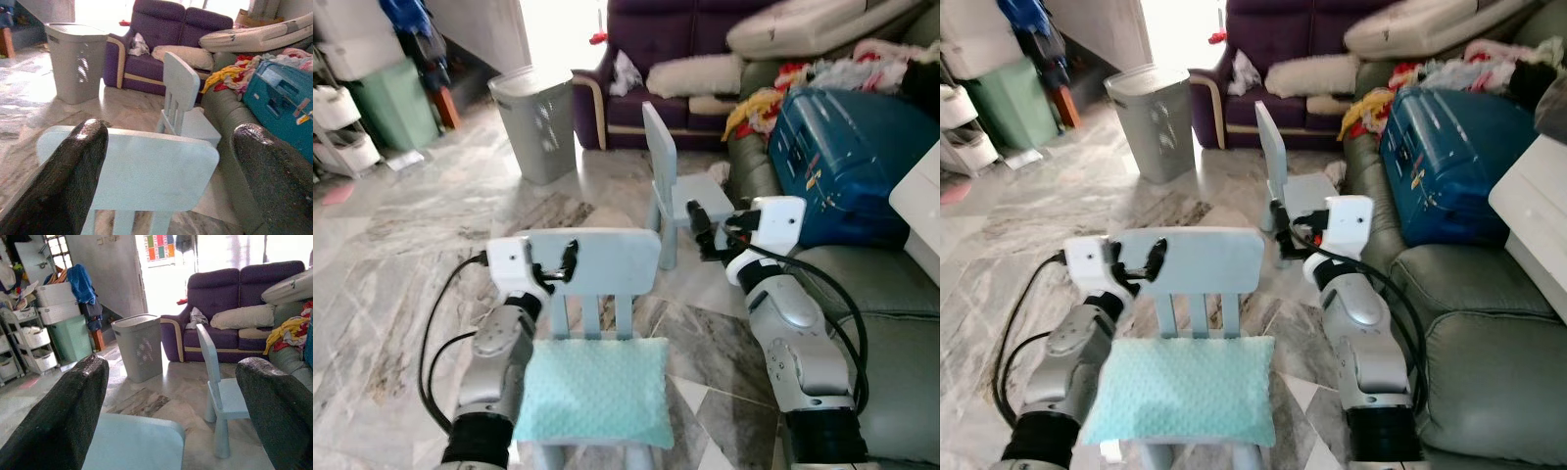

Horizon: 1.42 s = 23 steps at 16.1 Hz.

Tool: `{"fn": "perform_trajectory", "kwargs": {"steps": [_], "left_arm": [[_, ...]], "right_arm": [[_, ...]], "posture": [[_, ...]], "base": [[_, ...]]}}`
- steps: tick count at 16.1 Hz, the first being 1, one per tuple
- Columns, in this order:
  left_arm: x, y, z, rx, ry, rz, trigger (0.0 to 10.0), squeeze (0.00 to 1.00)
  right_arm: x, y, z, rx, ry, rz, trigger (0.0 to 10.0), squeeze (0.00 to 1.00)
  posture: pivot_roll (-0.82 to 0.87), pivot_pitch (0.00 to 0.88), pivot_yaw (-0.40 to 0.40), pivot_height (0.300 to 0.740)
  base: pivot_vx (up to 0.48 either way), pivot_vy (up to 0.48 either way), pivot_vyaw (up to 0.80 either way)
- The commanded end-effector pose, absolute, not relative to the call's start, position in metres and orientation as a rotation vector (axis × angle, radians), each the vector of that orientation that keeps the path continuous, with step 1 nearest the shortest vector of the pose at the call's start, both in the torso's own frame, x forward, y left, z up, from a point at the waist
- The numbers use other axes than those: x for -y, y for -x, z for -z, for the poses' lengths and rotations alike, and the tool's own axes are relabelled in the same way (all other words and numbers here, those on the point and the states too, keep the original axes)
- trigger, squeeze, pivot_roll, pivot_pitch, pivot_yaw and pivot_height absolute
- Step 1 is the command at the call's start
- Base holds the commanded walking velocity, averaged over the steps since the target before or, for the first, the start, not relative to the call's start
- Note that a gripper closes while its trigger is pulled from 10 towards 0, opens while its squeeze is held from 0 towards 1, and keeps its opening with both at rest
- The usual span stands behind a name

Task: Move the pillow to the sofa

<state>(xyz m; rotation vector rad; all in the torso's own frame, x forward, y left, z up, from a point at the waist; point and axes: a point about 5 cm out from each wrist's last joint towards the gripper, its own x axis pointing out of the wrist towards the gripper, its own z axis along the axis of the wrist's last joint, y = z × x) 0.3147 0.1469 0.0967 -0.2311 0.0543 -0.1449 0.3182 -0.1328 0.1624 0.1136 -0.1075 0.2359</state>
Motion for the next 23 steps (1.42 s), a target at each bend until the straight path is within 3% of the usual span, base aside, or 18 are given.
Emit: {"fn": "perform_trajectory", "kwargs": {"steps": [1,4,13,19,23], "left_arm": [[-0.150,-0.314,-0.098,-0.047,0.218,0.133,10.0,0.00],[-0.148,-0.314,-0.098,-0.050,0.221,0.135,10.0,0.00],[-0.159,-0.310,-0.094,-0.068,0.195,0.112,10.0,0.00],[-0.197,-0.275,-0.068,-0.154,0.102,0.012,10.0,0.00],[-0.208,-0.247,-0.065,-0.180,0.022,0.029,10.0,0.00]], "right_arm": [[0.132,-0.318,-0.164,0.111,-0.100,-0.247,10.0,0.00],[0.131,-0.318,-0.164,0.112,-0.103,-0.247,10.0,0.00],[0.133,-0.316,-0.161,0.104,-0.118,-0.243,10.0,0.00],[0.154,-0.294,-0.120,-0.018,-0.099,-0.228,10.0,0.00],[0.167,-0.284,-0.103,-0.072,-0.080,-0.191,10.0,0.00]], "posture": [[-0.16,0.000,0.046,0.740],[-0.16,0.000,0.044,0.740],[-0.15,0.000,0.042,0.740],[-0.10,0.000,0.035,0.740],[-0.06,0.000,0.035,0.740]], "base": [[0.000,0.000,0.00],[0.000,0.000,0.64],[0.000,0.000,0.00],[0.000,0.000,0.00],[0.000,0.000,0.00]]}}
